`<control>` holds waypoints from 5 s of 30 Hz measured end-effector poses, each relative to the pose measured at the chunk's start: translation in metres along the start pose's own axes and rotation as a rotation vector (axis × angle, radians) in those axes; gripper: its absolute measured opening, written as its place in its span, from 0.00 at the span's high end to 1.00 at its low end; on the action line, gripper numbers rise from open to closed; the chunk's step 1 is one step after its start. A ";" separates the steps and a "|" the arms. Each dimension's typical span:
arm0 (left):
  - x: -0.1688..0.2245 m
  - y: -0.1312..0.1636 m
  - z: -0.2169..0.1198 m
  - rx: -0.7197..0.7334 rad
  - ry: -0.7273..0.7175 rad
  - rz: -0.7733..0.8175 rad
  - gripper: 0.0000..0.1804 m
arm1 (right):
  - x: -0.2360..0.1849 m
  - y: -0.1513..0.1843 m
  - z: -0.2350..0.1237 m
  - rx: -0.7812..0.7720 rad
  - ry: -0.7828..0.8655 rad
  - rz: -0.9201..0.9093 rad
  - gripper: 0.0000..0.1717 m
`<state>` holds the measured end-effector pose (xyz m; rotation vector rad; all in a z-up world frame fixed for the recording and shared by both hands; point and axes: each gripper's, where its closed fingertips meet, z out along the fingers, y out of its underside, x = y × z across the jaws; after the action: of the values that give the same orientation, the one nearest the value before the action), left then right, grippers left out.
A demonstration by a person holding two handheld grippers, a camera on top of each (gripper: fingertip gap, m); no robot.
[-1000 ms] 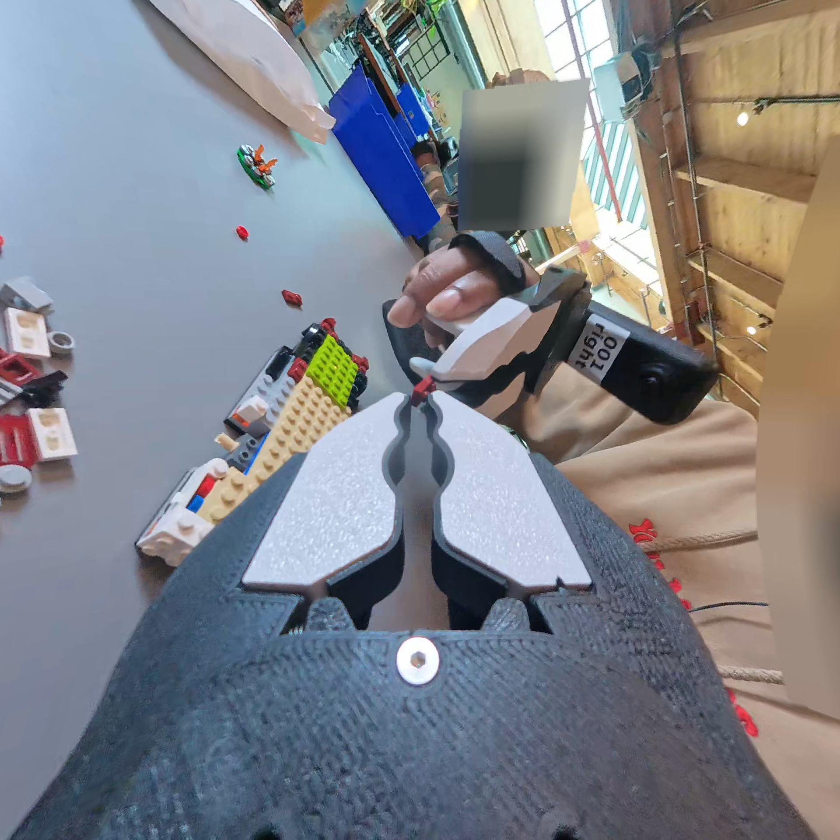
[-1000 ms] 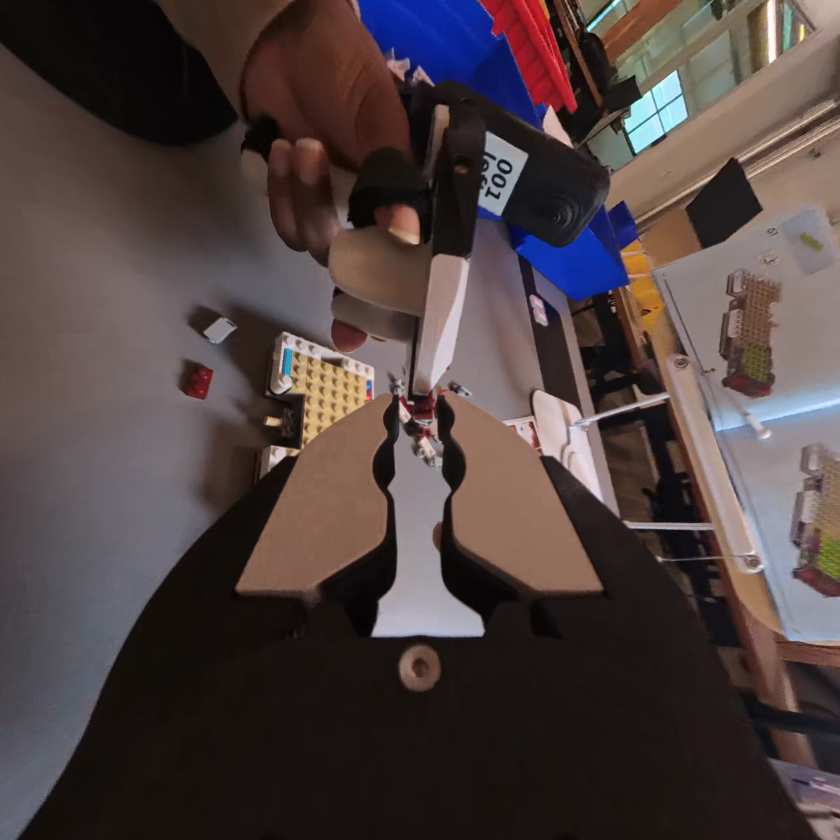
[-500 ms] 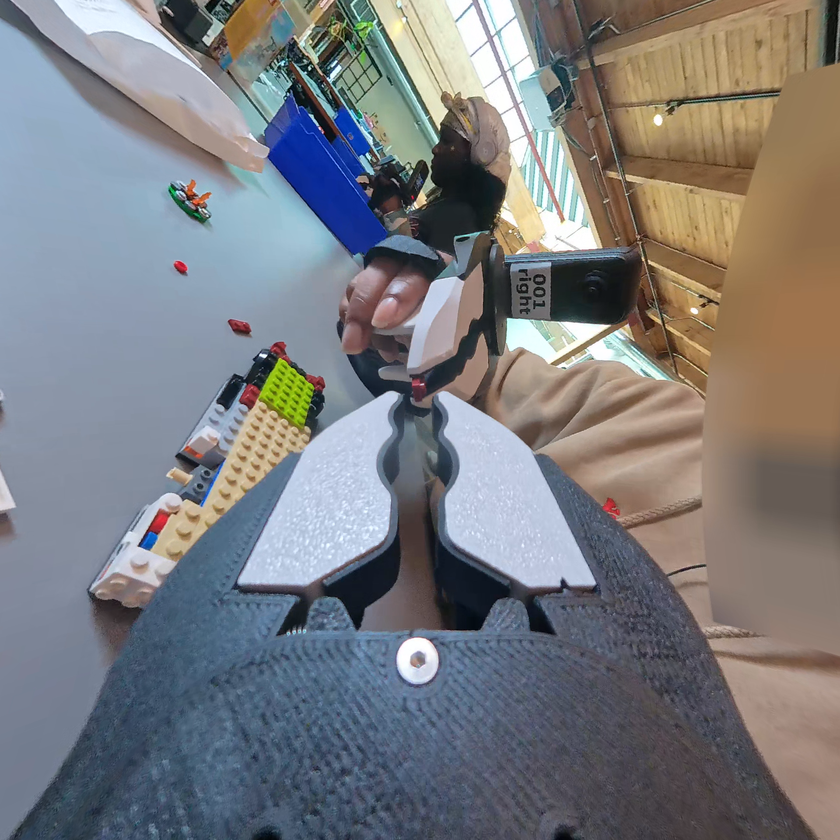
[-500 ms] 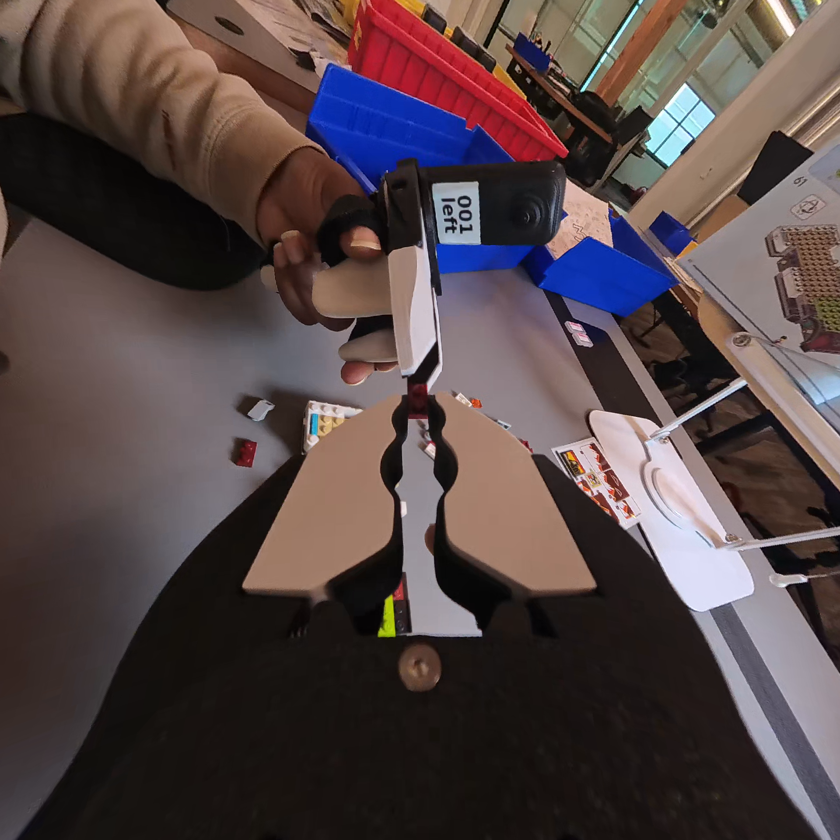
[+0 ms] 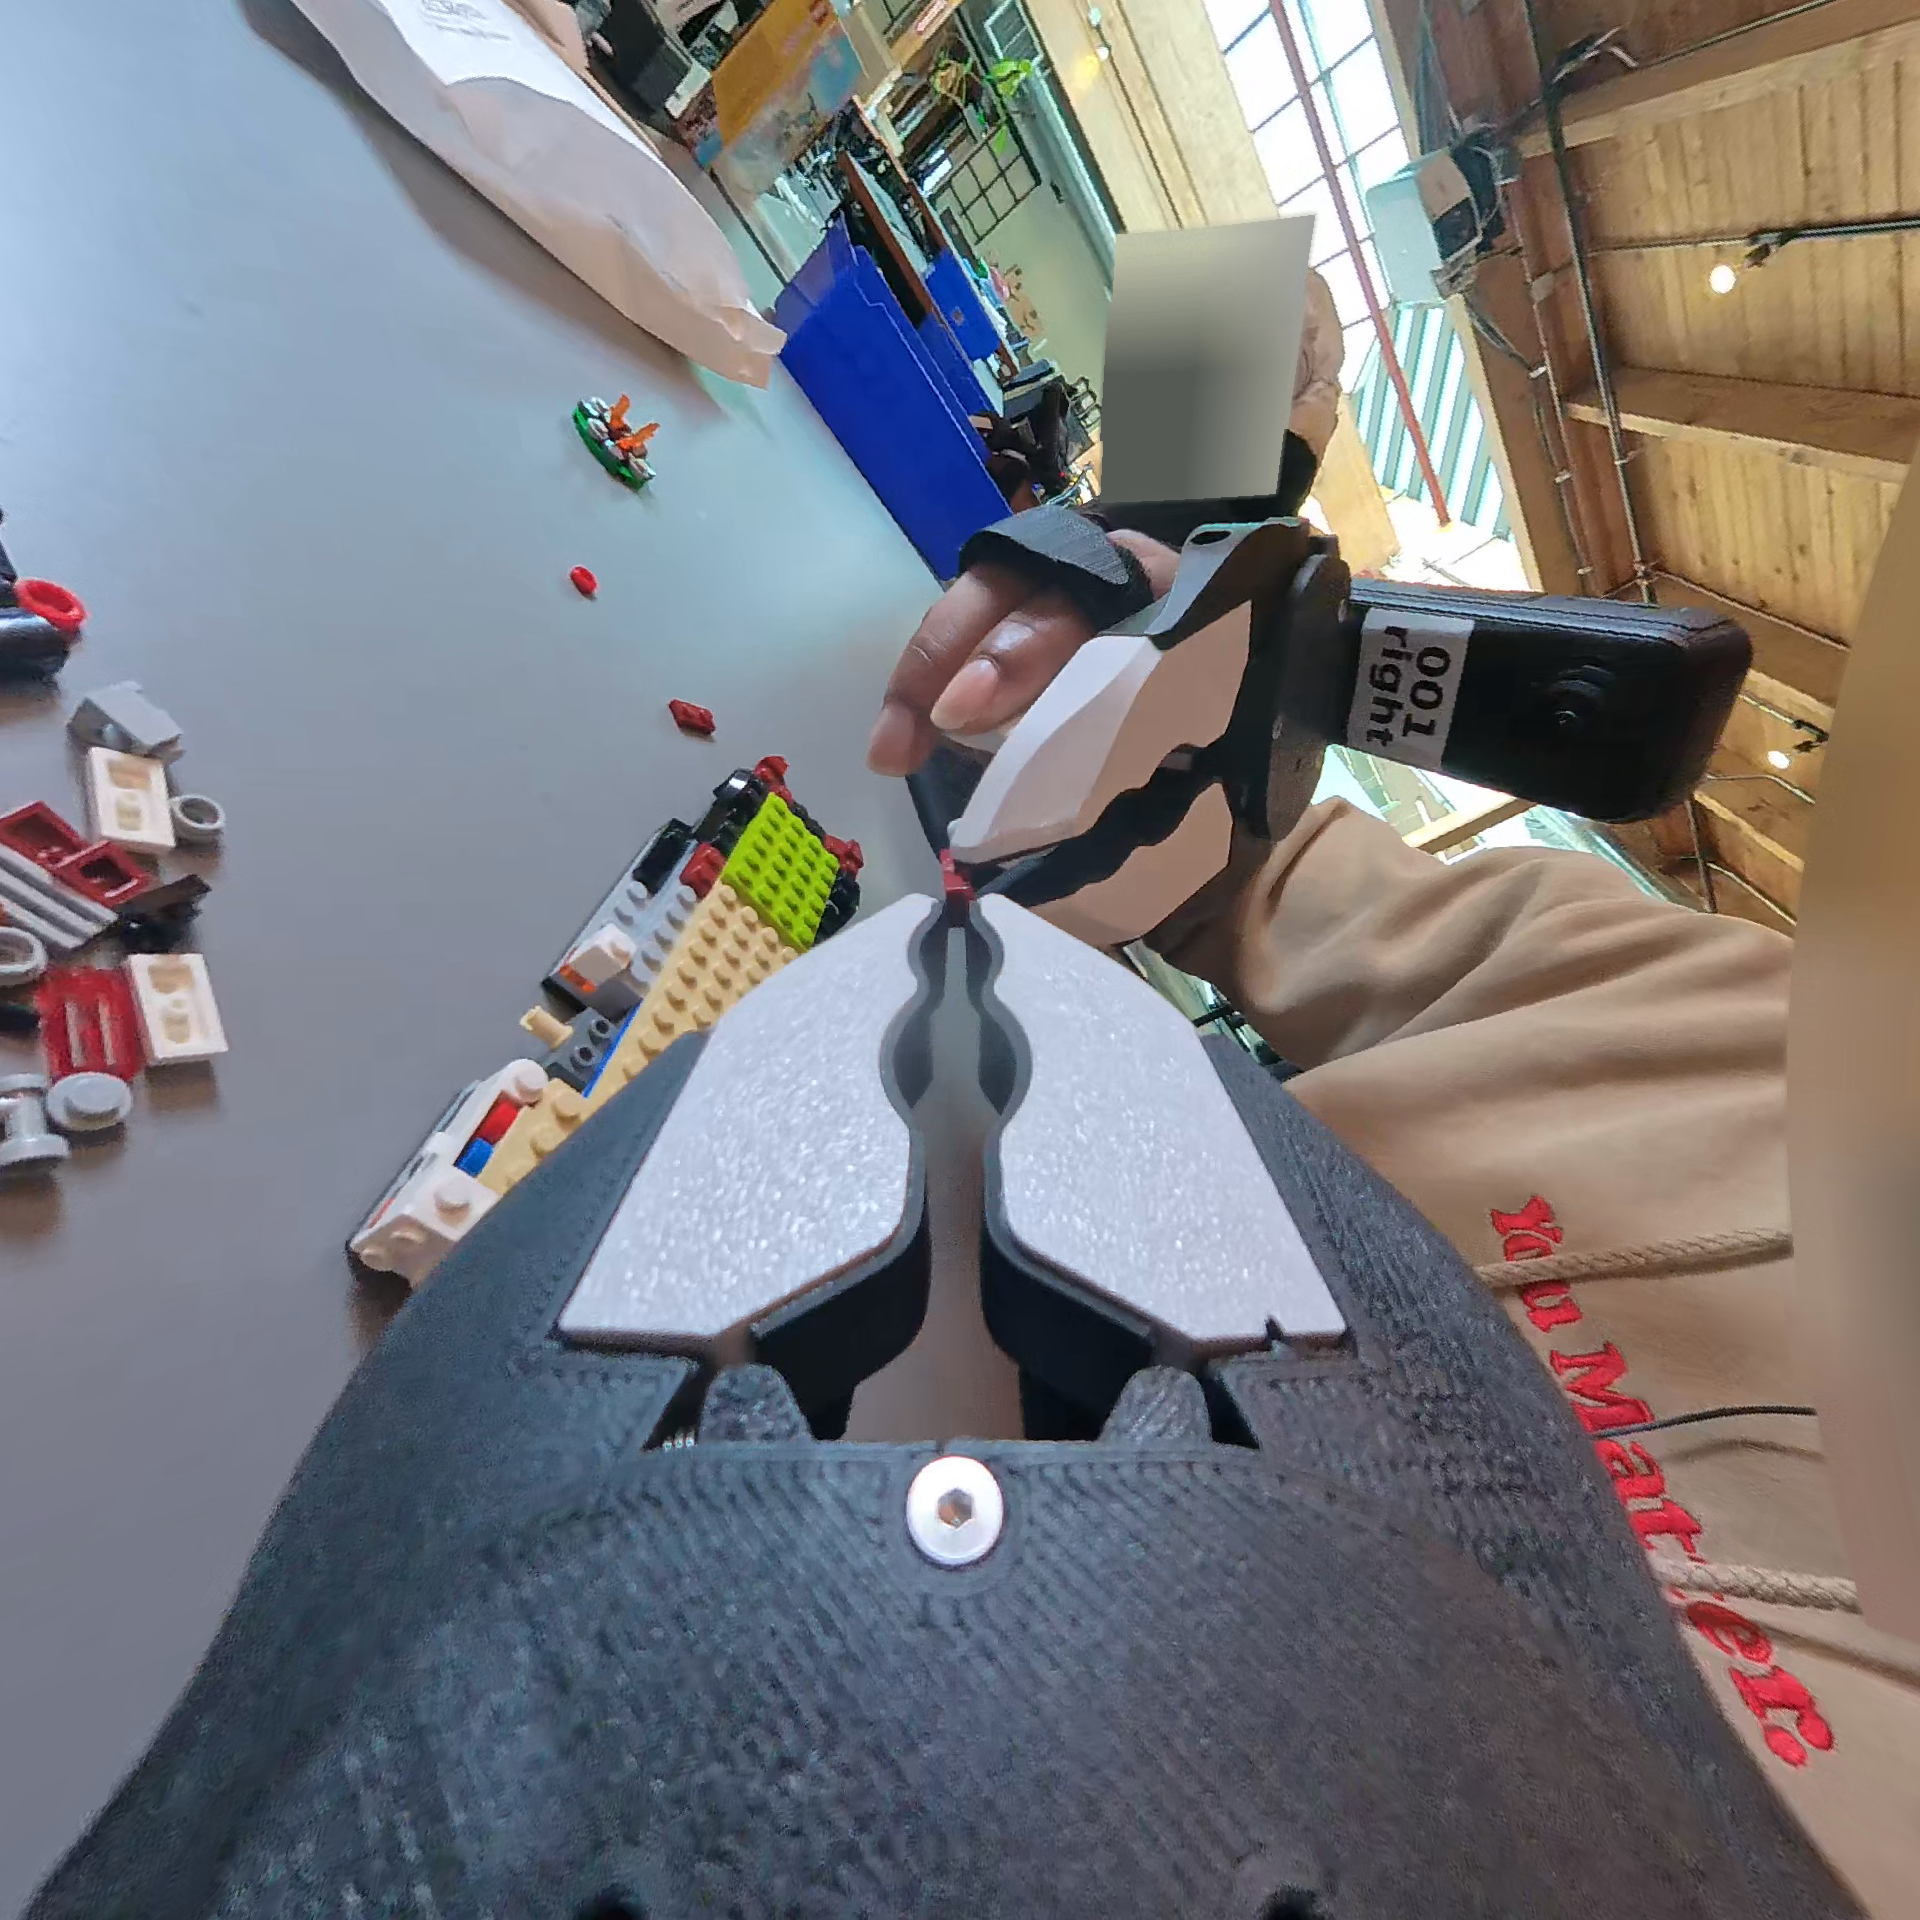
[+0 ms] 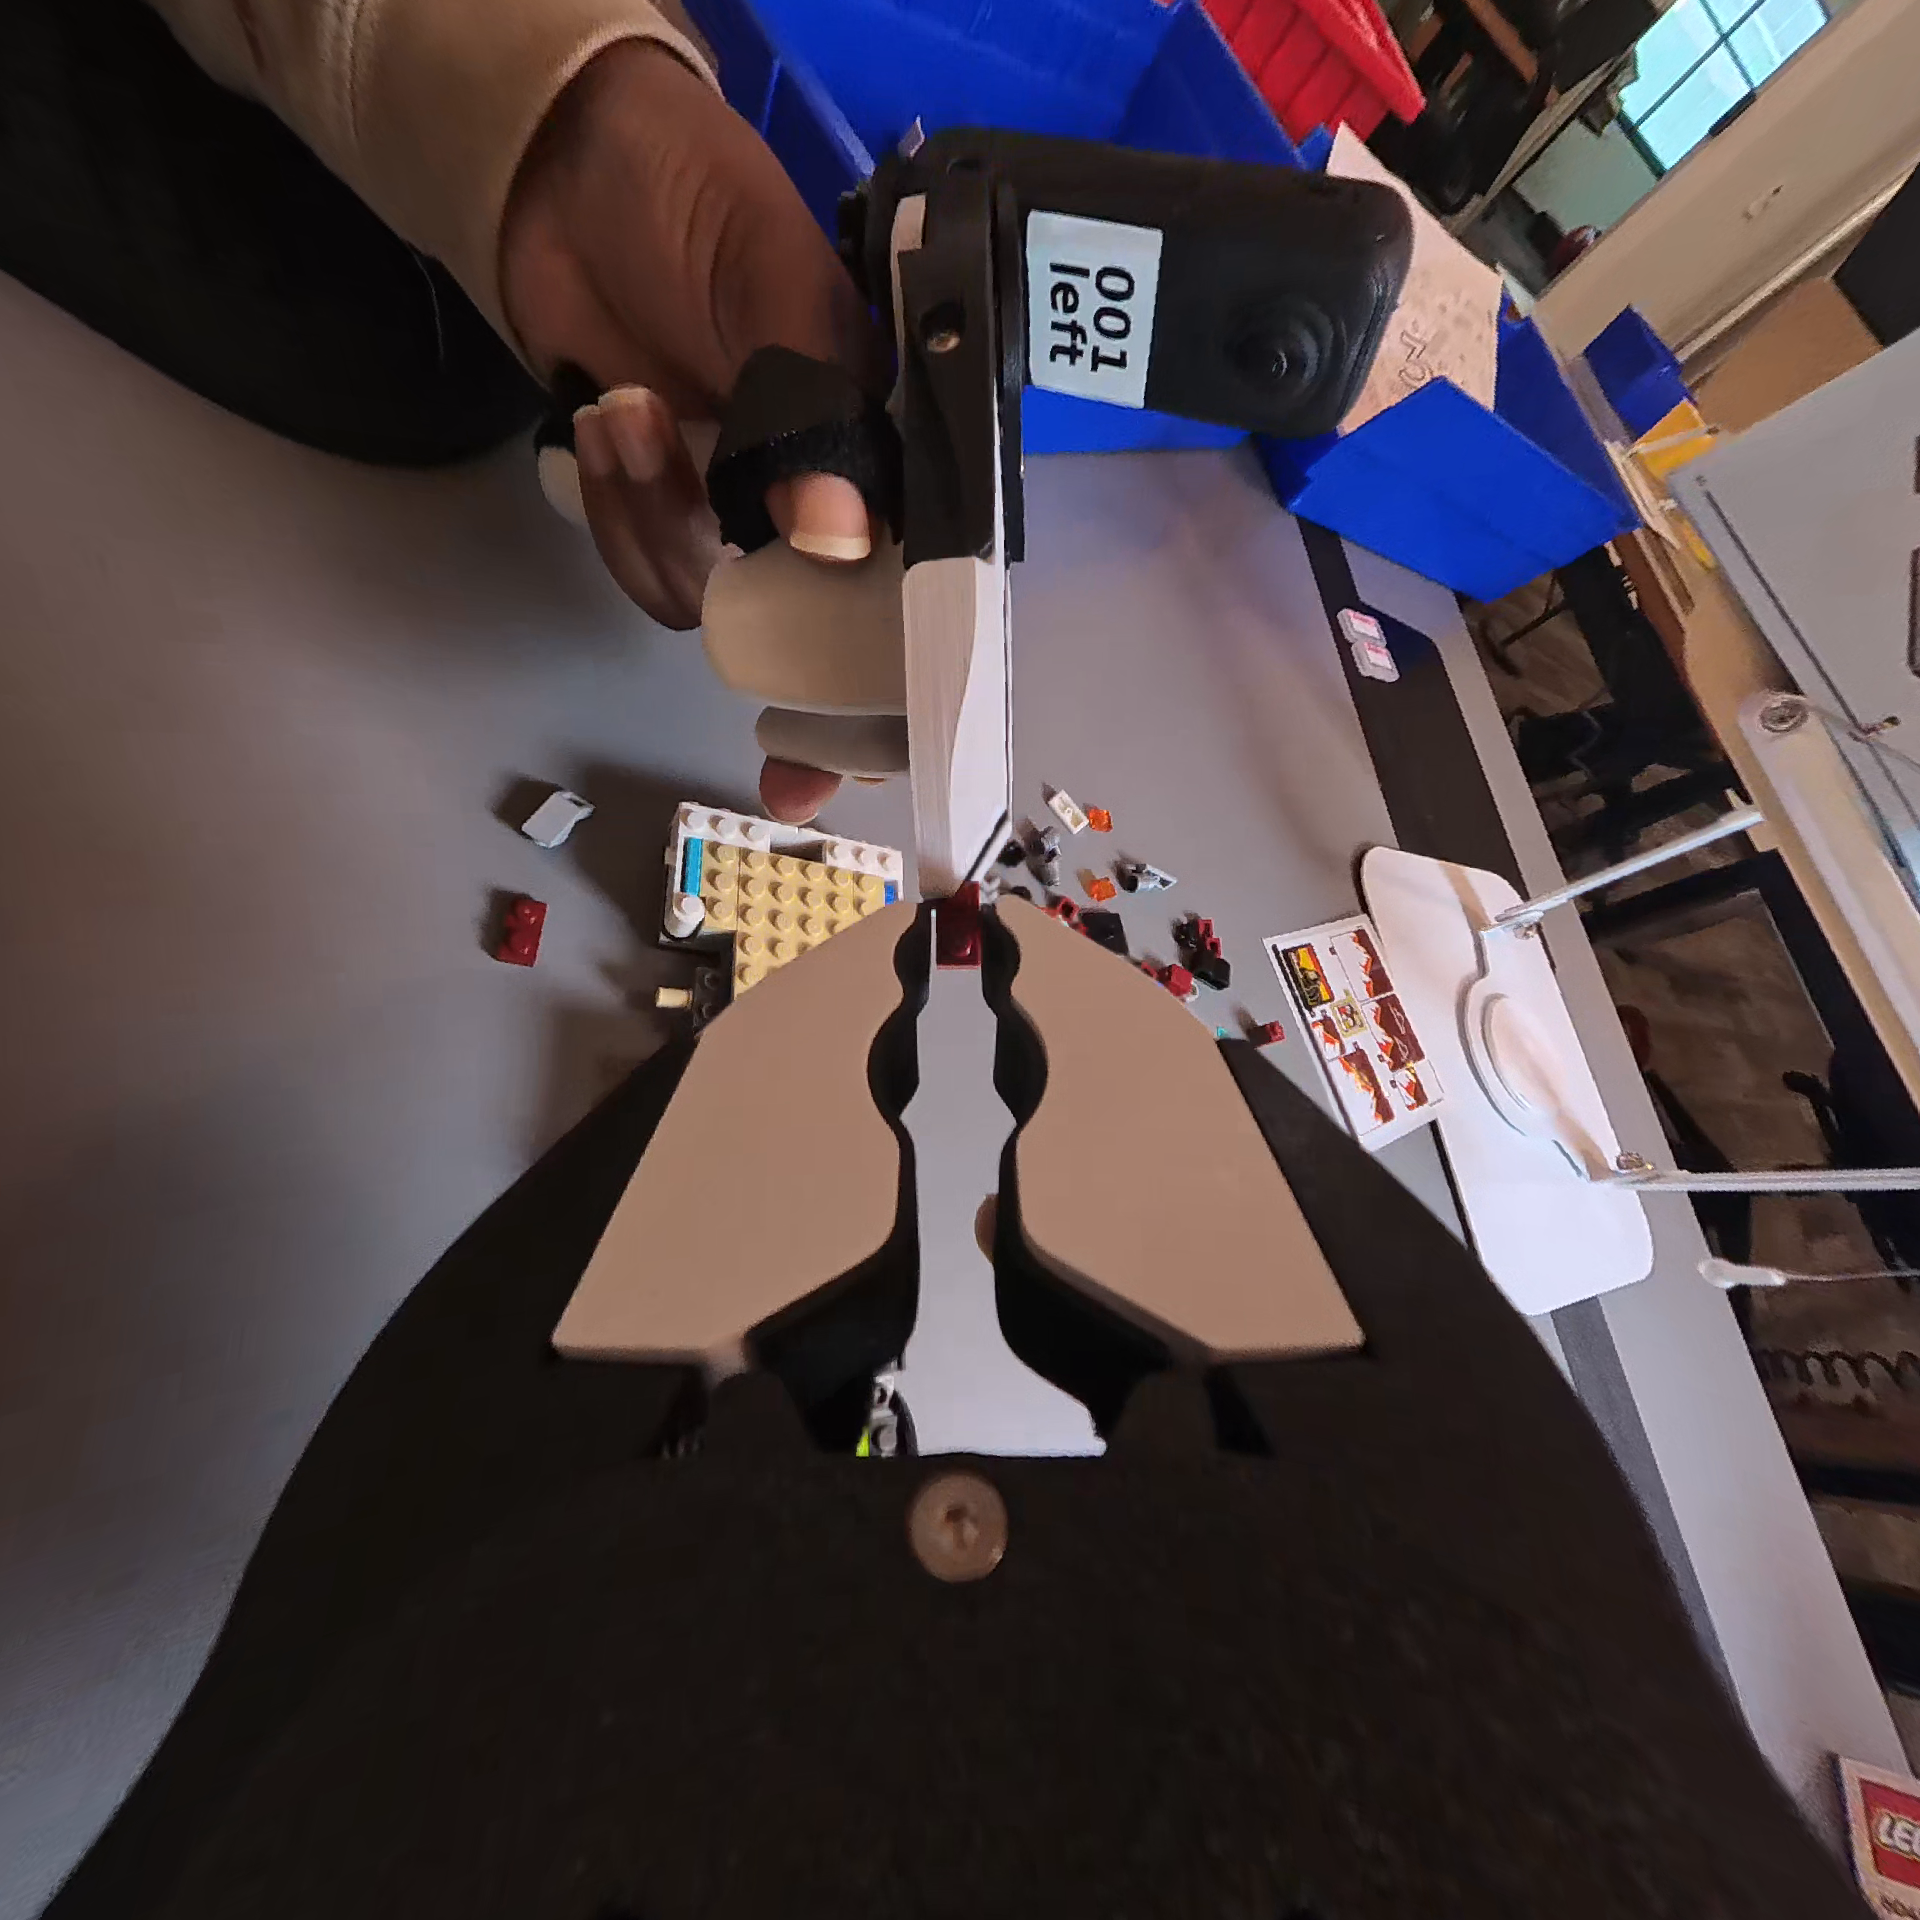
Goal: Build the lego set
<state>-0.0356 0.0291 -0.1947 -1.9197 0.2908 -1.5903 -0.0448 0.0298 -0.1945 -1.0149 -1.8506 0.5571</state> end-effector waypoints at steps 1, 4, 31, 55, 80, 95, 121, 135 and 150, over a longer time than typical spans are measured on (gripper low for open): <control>-0.001 0.000 0.000 0.001 -0.012 0.007 0.98 | 0.001 0.001 0.001 -0.011 0.002 -0.006 0.95; -0.003 0.000 -0.002 0.001 -0.021 0.008 0.98 | 0.001 0.002 0.004 -0.036 -0.006 -0.015 0.95; -0.055 0.051 -0.031 -0.403 -0.347 0.742 0.55 | -0.021 0.080 0.010 -0.404 -0.534 0.430 0.96; -0.060 0.051 -0.032 -0.418 -0.394 0.781 0.58 | -0.029 0.083 0.002 -0.490 -0.719 0.473 0.92; -0.067 0.056 -0.027 -0.442 -0.432 0.823 0.60 | -0.034 0.084 -0.002 -0.517 -0.792 0.566 0.96; -0.068 0.056 -0.027 -0.438 -0.439 0.802 0.61 | -0.037 0.085 -0.005 -0.543 -0.828 0.653 0.96; -0.068 0.056 -0.029 -0.440 -0.441 0.817 0.61 | 0.007 0.071 -0.028 -0.337 -0.544 0.668 0.85; -0.070 0.050 -0.028 -0.429 -0.439 0.875 0.61 | -0.047 0.111 -0.066 -0.247 -0.347 0.583 0.74; -0.081 0.030 -0.002 -0.415 -0.579 0.960 0.69 | -0.049 0.122 -0.087 -0.294 -0.312 0.548 0.75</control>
<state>-0.0512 0.0487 -0.2771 -1.9480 1.1363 -0.3458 0.0933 0.0539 -0.2661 -1.7395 -1.9574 0.8151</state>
